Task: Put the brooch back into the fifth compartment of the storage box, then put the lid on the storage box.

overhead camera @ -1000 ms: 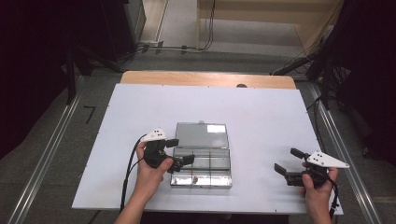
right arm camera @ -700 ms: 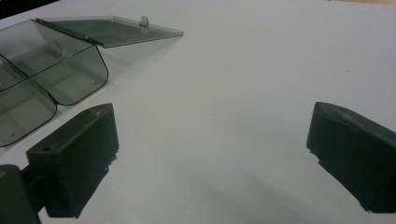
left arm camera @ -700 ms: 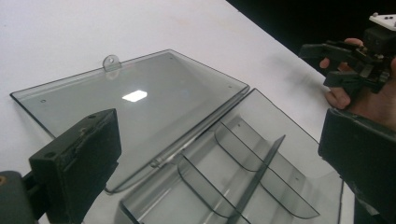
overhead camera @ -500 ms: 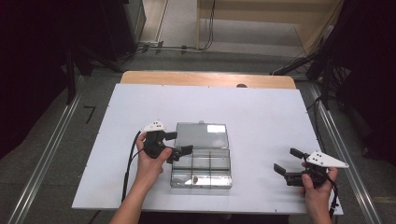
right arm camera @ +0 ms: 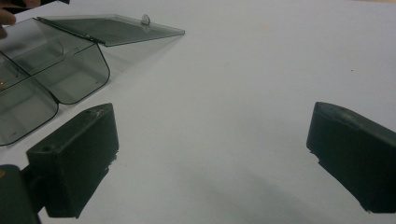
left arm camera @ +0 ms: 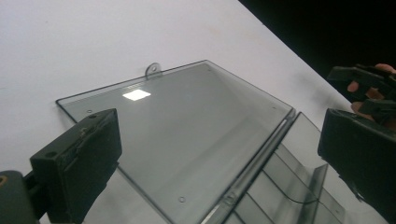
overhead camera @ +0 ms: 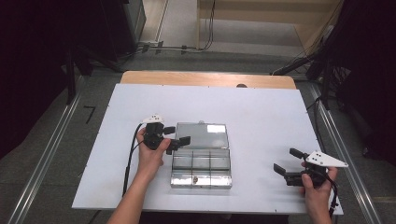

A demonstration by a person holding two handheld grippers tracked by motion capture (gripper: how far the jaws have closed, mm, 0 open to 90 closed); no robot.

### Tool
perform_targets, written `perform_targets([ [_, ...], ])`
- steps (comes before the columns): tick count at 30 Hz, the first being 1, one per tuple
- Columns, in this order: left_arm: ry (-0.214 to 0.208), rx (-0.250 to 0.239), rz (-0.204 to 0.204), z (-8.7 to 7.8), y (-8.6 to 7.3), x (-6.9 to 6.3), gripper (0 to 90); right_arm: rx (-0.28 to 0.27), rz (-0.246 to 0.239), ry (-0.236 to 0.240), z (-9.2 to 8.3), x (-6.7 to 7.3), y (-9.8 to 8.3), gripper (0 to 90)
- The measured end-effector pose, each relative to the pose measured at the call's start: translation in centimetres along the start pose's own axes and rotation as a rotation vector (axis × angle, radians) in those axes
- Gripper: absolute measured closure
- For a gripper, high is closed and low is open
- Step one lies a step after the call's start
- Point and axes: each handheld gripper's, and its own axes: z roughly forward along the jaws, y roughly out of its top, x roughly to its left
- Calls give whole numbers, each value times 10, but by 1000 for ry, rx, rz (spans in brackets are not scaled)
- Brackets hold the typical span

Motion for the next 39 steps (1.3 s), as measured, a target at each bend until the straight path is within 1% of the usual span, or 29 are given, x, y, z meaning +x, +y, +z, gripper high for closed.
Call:
perform_targets([
  [4, 16, -3, -23, 4, -2, 9, 0, 2, -1, 1, 1, 0, 1, 9],
  [5, 17, -1, -23, 5, -2, 10, 0, 2, -1, 3, 1, 0, 1, 9],
  [7, 22, -1, -34, 7, -4, 12, 0, 1, -1, 5, 1, 0, 1, 9],
  [10, 16, 8, -42, 11, -7, 16, 0, -1, -1, 7, 1, 0, 0, 10],
  [11, 13, 5, -52, 12, -8, 16, 0, 0, -1, 8, 1, 0, 1, 9],
  [12, -1, -2, -74, 13, -9, 17, 0, 0, -2, 9, 1, 0, 1, 10],
  [13, -4, -4, -74, 13, -9, 17, 0, 2, -1, 10, 1, 0, 1, 9],
  [15, 3, 2, -73, 13, -9, 17, 2, 3, -10, 5, 1, 1, 1, 9],
  [18, 13, 11, -86, 14, -12, 18, 3, 5, -28, -22, 1, 3, 3, 6],
  [19, 17, 13, -84, 14, -13, 17, 3, 8, -31, -29, 1, 4, 3, 4],
  [22, 30, 14, -84, 14, -14, 15, 3, 14, -29, -31, 1, 4, 5, 1],
  [24, 23, 23, -91, 15, -16, 14, 5, 15, -29, -22, 1, 4, 6, 1],
  [25, 19, 28, -87, 15, -16, 14, 5, 12, -25, -19, 1, 4, 6, 0],
  [26, 25, 26, -82, 14, -17, 13, 5, 6, -18, -17, 0, 4, 7, 0],
  [27, 28, 22, -89, 14, -17, 13, 5, 1, -13, -15, -1, 4, 7, 0],
  [29, 21, 13, -99, 13, -18, 13, 6, -14, 11, 4, -2, 3, 9, 0],
  [30, 20, 10, -106, 12, -19, 13, 6, -17, 18, 10, -2, 4, 11, 0],
  [32, 17, 5, -108, 12, -19, 14, 6, -13, 15, 6, -1, 8, 17, 0],
  [34, 16, 9, -111, 12, -19, 14, 7, -16, 5, 6, 0, 15, 23, 0],
  [35, 19, 10, -112, 12, -19, 14, 19, -21, -5, 2, 1, 18, 25, 0],
  [36, 21, 9, -113, 12, -19, 15, 24, -25, -6, -5, 2, 23, 28, 0],
  [39, 20, 10, -119, 12, -19, 15, 24, -35, -10, 6, 7, 34, 33, 0],
])
